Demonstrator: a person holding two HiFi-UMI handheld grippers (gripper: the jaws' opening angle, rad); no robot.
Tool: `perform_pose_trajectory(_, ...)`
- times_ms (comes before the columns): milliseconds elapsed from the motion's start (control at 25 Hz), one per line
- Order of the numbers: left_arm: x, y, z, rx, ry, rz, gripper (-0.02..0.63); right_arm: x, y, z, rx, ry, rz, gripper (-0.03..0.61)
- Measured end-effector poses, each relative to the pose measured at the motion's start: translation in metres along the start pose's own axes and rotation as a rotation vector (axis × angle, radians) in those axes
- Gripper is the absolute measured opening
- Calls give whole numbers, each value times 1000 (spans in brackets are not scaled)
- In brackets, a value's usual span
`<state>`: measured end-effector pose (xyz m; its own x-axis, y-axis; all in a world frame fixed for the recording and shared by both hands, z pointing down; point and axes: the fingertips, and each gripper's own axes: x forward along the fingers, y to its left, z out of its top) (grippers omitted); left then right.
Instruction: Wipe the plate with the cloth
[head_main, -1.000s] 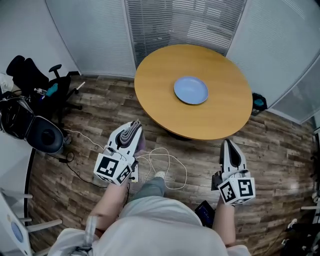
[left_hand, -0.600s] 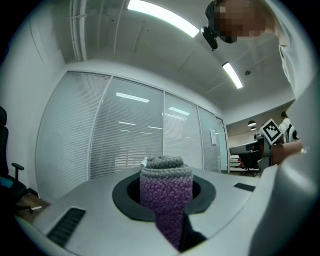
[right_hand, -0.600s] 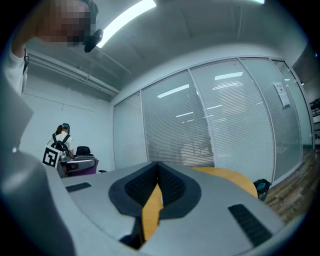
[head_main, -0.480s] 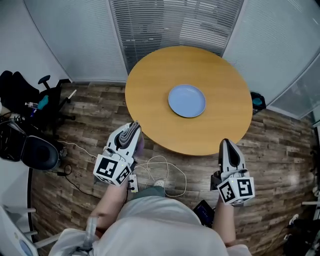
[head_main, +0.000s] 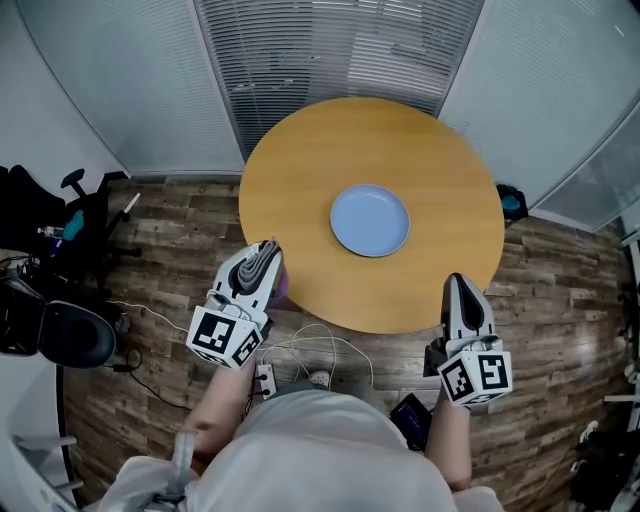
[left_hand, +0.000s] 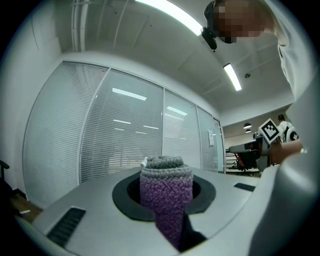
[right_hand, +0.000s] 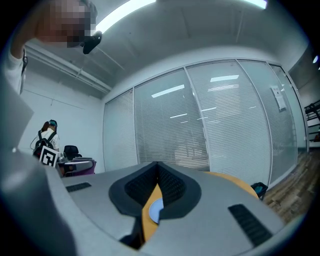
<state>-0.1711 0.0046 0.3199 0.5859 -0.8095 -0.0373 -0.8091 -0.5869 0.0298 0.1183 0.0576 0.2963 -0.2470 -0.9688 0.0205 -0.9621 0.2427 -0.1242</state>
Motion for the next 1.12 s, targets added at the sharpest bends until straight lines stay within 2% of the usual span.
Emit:
perform_pose_trajectory(320, 31, 3, -11, -12, 21, 8, 83, 31, -26, -1, 8, 8, 7, 20)
perform_pose_trajectory(800, 105, 19, -8, -14, -4, 132, 83, 122, -81, 17, -4, 20, 146, 20)
perform_pose_trajectory(960, 129, 20, -12, -5, -5, 171, 83, 149, -103, 12, 1, 43, 186, 20)
perform_pose_trajectory(1120, 139, 23, -11, -2, -7, 213, 83, 167, -105, 2, 8, 67, 246, 20)
